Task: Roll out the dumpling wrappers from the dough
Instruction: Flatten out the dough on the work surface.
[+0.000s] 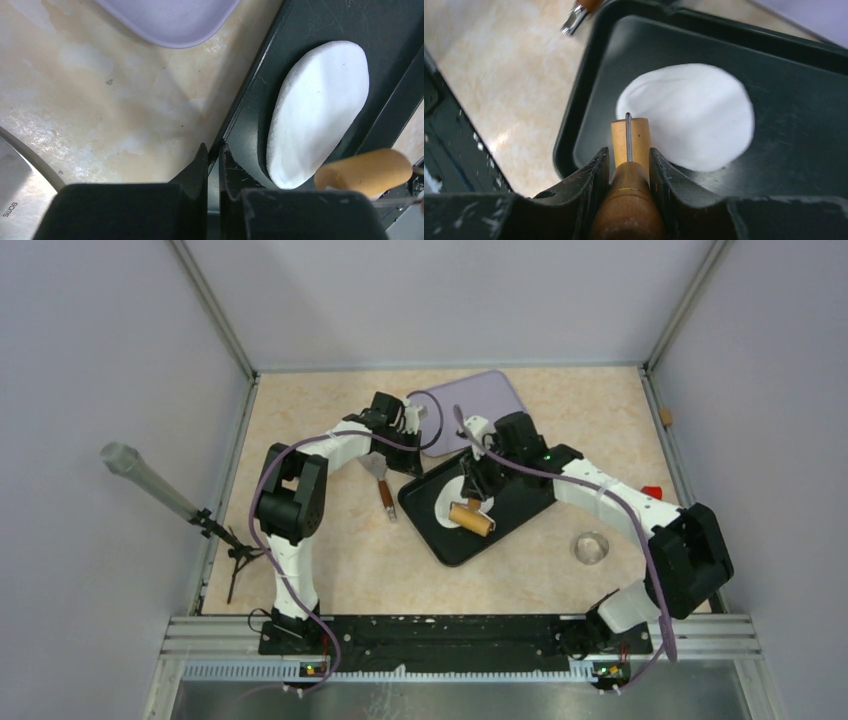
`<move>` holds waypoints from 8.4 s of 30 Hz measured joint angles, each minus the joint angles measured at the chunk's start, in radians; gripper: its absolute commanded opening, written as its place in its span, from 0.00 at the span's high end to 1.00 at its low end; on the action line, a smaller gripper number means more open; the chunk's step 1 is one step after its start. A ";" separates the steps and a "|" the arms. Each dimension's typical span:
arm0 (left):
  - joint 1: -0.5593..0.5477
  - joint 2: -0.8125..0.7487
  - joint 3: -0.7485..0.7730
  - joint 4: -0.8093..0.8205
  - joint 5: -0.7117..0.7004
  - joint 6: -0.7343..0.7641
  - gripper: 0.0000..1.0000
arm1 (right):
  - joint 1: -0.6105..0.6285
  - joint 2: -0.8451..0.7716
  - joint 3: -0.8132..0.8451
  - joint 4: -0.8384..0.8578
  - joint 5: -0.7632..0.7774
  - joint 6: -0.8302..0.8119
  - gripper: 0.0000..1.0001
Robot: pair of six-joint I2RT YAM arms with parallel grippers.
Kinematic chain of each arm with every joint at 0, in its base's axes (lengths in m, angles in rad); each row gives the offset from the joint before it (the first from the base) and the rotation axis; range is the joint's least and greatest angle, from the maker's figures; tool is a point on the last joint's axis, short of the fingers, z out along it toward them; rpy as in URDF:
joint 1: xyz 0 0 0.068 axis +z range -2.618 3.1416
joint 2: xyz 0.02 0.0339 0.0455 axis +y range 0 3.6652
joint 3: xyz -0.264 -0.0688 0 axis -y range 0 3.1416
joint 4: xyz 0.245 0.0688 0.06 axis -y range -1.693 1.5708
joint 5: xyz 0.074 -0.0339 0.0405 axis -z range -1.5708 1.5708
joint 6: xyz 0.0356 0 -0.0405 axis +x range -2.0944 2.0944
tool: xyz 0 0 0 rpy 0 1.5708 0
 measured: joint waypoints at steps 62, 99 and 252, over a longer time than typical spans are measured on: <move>0.000 0.000 0.000 0.016 -0.008 -0.040 1.00 | -0.018 0.050 -0.231 0.572 0.077 0.329 1.00; -0.001 0.006 -0.011 0.058 -0.070 -0.053 1.00 | 0.099 0.048 -0.229 0.599 0.114 0.214 1.00; -0.097 0.016 0.000 0.011 -0.142 -0.071 1.00 | 0.029 0.069 -0.126 0.391 0.025 -0.034 1.00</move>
